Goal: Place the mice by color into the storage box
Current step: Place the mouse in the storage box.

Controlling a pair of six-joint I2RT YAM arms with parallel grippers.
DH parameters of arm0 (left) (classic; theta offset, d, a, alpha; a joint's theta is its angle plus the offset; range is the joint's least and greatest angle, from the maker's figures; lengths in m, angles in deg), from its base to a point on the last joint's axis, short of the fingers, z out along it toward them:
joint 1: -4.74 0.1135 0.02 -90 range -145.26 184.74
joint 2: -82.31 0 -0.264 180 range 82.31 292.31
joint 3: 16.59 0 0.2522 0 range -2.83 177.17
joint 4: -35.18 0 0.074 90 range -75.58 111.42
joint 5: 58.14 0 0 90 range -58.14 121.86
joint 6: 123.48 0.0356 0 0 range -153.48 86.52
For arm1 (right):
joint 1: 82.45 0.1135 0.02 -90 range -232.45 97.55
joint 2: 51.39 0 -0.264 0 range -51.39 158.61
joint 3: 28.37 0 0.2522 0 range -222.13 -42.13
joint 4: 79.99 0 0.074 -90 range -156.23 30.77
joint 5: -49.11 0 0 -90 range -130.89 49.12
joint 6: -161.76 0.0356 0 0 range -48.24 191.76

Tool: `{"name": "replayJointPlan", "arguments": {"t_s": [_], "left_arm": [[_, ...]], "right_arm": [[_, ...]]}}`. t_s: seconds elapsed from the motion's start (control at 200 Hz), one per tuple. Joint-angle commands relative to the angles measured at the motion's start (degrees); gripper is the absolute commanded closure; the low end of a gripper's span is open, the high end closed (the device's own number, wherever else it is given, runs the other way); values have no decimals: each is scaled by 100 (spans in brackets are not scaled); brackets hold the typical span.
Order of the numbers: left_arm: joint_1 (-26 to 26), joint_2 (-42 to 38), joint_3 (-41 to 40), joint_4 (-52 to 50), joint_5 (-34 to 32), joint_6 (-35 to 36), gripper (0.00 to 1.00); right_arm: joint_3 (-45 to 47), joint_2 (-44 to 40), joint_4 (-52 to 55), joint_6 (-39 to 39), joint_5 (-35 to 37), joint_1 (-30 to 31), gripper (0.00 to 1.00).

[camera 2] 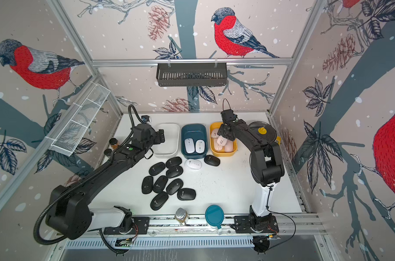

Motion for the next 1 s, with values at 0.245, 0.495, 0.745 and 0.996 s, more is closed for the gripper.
{"name": "replayJointPlan", "arguments": {"t_s": [0.245,0.495,0.745,0.996], "left_arm": [[7,-51,42,52,-99,65,10],[7,-60,45,52,-164,114,10],[7,-51,50,60,-168,106,10],[7,-37,42,52,-168,102,10]], "right_arm": [[-148,452,20,-399,93,61,41],[-145,594,3,-442,115,263,41],[-60,572,20,-451,172,346,40],[-60,549,76,-459,228,411,34]]}}
